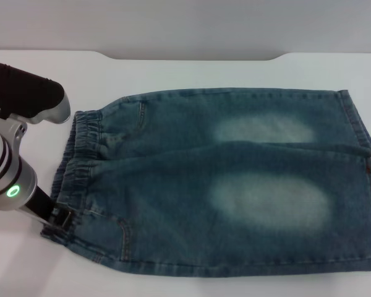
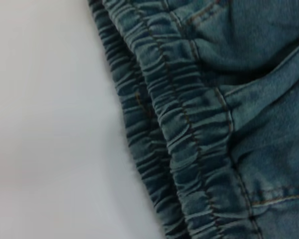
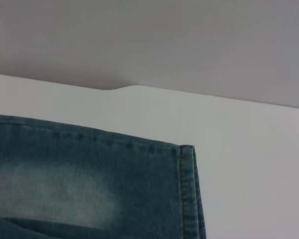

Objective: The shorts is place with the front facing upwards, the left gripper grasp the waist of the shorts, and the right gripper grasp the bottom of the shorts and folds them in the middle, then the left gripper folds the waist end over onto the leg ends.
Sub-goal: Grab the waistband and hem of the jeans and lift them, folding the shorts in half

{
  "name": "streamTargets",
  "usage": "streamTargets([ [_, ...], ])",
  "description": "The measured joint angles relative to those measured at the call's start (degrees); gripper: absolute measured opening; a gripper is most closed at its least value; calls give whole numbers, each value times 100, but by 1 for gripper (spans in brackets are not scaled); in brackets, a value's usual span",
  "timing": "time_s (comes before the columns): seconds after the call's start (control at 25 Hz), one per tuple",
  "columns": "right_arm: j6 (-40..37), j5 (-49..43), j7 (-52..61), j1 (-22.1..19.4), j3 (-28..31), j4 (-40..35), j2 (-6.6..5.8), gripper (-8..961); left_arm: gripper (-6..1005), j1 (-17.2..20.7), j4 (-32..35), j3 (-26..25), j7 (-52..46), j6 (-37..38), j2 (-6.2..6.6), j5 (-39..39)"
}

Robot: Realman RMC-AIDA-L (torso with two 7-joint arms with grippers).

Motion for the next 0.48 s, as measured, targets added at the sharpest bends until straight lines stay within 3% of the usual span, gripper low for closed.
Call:
streamTargets([
  [0.16, 20, 0, -17, -2, -12, 19, 0, 664, 455, 41, -47, 85, -38, -68, 8, 5],
  [0.32, 29, 0, -28, -1, -13, 24, 0, 664, 254, 76, -125, 135, -54, -87, 11, 23],
  [0.48, 29, 0, -41, 1, -14, 25, 0, 665, 145, 83, -247, 150, -98, -112, 12, 75],
])
